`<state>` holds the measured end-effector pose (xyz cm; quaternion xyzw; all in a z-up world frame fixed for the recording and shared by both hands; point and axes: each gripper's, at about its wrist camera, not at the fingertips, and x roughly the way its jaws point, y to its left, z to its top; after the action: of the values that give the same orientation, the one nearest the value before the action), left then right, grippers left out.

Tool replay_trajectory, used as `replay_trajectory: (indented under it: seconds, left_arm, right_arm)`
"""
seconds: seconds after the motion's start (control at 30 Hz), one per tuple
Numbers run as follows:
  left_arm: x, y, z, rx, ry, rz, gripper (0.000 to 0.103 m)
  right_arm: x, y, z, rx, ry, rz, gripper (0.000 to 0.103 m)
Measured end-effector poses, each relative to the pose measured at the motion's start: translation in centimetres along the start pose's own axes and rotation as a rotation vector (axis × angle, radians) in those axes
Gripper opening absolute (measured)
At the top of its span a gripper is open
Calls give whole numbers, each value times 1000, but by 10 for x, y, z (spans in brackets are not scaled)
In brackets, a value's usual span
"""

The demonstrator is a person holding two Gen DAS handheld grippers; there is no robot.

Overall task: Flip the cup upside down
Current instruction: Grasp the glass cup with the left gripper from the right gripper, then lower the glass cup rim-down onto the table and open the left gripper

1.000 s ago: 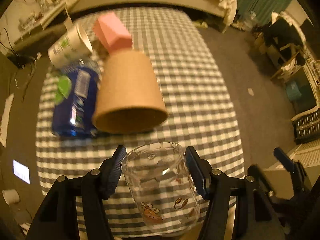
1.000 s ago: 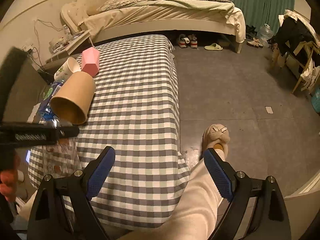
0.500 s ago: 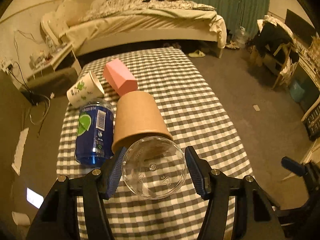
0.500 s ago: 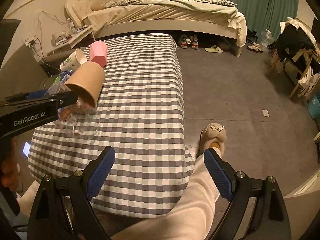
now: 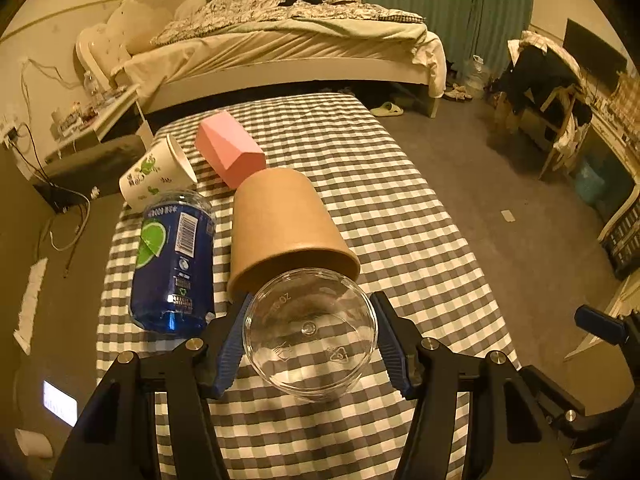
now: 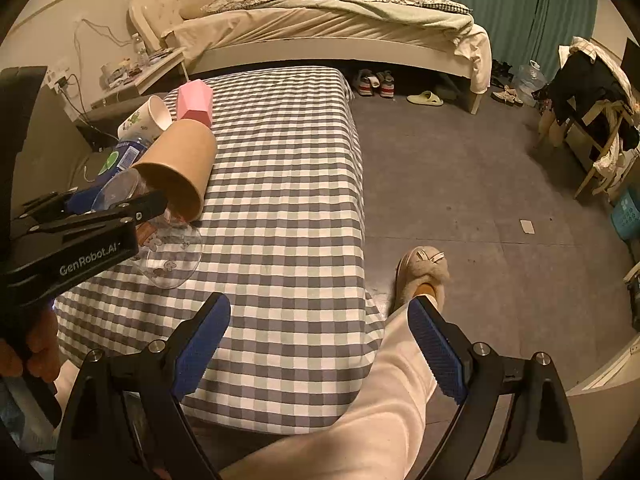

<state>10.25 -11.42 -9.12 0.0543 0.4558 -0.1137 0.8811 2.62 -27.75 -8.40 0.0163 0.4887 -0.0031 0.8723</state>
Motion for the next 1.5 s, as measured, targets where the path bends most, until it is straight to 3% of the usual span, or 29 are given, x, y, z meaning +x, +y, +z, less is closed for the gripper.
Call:
replay_trajectory:
  seconds: [0.33, 0.47, 0.7, 0.83, 1.17, 1.37, 1.5]
  left_arm:
    - [-6, 2, -3, -5, 7, -30, 63]
    - [-15, 3, -2, -2, -35, -17, 75]
    - [-30, 7, 6, -20, -58, -27, 76]
    - [-54, 13, 16, -44, -116, -42, 76]
    - [-136, 39, 26, -79, -307, -3, 76]
    - [-159, 57, 10, -104, -336, 42, 76]
    - [-159, 66, -10, -105, -326, 70, 79]
  right_arm:
    - [-7, 2, 2, -9, -11, -7, 91]
    - [-10, 6, 1, -17, -13, -2, 91]
    - [-17, 8, 1, -25, -24, -9, 91]
    - [-27, 9, 4, -27, -44, -12, 91]
    - [-87, 21, 34, -31, -201, 20, 91]
    - [-119, 39, 43, -32, -300, 59, 91]
    - [-118, 57, 33, -41, -317, 88, 91]
